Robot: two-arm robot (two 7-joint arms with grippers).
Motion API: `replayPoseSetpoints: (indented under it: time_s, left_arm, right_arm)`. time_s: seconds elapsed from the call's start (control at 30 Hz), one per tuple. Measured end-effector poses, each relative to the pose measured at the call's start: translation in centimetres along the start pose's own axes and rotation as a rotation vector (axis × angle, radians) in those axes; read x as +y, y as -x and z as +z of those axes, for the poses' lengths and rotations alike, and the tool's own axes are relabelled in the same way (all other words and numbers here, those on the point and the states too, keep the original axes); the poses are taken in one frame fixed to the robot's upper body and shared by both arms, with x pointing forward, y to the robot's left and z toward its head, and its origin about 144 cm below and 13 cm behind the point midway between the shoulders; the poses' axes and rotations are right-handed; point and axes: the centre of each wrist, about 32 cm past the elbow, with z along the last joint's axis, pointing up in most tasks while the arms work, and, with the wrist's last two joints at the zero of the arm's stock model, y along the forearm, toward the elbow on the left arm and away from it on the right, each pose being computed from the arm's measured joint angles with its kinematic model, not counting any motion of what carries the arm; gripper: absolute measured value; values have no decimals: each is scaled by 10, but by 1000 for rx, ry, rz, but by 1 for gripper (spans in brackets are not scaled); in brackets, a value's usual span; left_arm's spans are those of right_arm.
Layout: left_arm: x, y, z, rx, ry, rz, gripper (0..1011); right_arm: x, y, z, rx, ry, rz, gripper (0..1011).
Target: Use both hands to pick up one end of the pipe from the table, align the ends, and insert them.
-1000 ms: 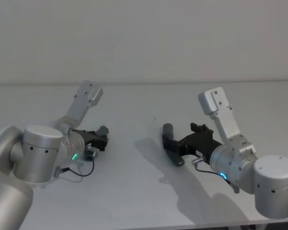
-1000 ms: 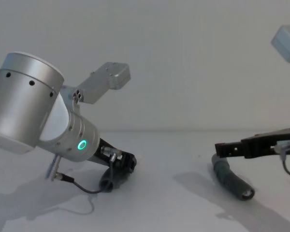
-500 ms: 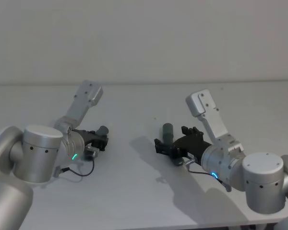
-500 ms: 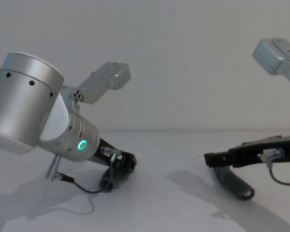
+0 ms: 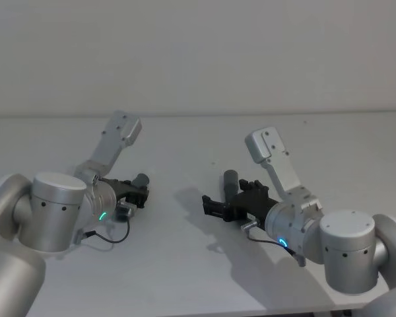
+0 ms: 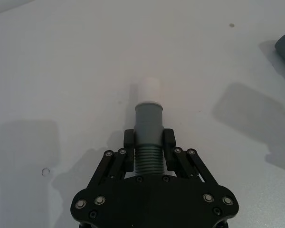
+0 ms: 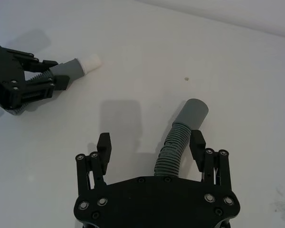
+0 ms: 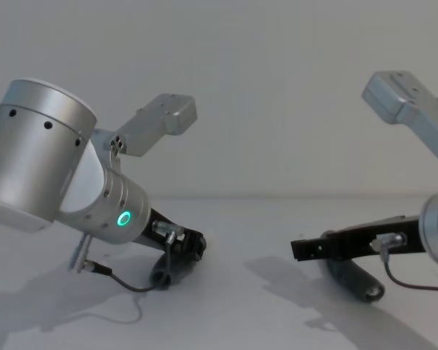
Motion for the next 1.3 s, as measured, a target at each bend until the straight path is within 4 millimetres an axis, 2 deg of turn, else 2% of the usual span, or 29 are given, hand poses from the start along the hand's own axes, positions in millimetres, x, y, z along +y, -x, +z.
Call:
replayPoseSetpoints:
  time_s: [0.47,1.3]
  left_arm:
    - [0,0,0,0,0,0,327]
    - [0,0,0,0,0,0,327]
  right_arm:
    - [10,9,0,73,13,-61,1002]
    - [23,16,-7,80,55,-176,1002]
